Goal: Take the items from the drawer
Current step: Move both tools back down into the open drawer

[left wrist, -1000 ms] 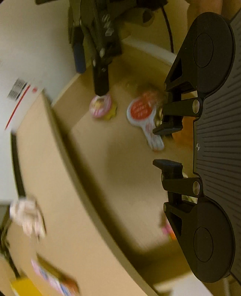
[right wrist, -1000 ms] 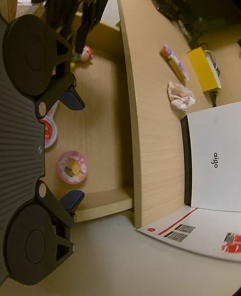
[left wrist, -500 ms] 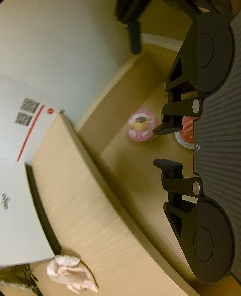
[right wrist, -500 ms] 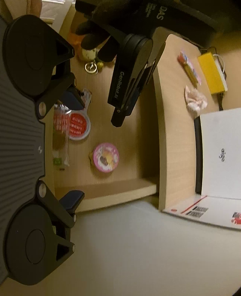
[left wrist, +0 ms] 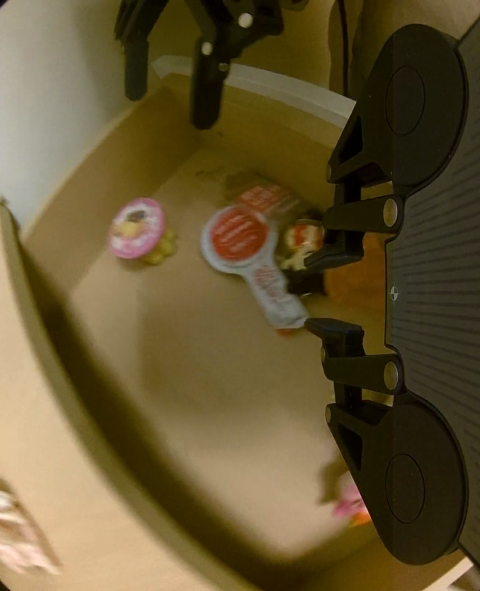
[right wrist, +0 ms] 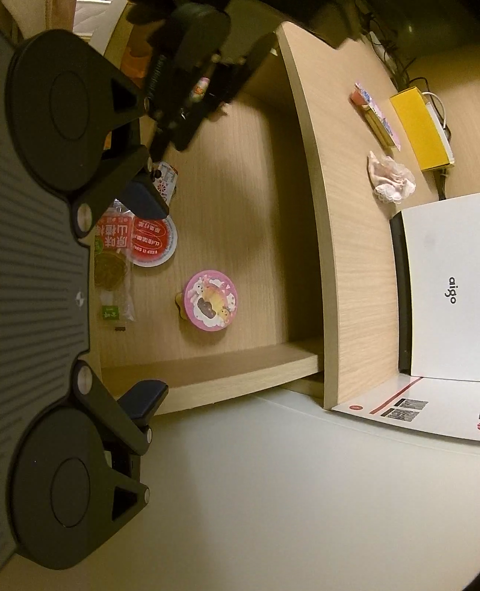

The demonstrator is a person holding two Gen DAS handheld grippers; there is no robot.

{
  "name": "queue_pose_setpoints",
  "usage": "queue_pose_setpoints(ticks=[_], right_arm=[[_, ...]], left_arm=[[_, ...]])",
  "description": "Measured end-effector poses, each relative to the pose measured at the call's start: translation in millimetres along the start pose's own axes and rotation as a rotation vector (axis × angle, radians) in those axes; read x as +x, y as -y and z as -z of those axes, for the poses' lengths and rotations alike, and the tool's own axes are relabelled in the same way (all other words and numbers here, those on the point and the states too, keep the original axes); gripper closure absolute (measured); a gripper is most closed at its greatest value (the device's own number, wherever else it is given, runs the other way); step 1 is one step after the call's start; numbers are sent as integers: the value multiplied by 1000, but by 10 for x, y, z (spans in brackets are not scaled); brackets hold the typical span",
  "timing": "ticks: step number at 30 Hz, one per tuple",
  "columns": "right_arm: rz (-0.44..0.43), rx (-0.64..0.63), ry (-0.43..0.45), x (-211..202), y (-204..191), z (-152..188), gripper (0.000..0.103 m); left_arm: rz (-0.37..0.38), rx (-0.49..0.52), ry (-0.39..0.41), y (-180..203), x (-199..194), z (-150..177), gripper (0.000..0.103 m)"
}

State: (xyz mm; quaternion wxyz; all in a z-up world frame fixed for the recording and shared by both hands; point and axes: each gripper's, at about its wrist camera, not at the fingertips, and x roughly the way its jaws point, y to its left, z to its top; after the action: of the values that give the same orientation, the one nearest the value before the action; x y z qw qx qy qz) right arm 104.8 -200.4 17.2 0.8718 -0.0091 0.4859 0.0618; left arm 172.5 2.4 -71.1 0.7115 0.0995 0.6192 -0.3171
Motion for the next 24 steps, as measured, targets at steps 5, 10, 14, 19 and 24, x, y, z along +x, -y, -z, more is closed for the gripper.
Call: queue_pose_setpoints(ticks=[5, 10, 14, 19, 24], right_arm=[[14, -14, -15, 44, -29, -25, 9], [29, -31, -24, 65, -77, -41, 9], [44, -47, -28, 76, -109, -39, 9], [56, -55, -38, 116, -100, -66, 9], [49, -25, -52, 162, -9, -161, 9]], left_arm=[[45, -95, -47, 3, 160, 46, 72], [19, -144, -67, 22, 305, -7, 73], [-33, -140, -58, 38, 348, -5, 80], [-95, -176, -4, -97, 265, 95, 91], [-82, -282, 135, -340, -25, 212, 93]])
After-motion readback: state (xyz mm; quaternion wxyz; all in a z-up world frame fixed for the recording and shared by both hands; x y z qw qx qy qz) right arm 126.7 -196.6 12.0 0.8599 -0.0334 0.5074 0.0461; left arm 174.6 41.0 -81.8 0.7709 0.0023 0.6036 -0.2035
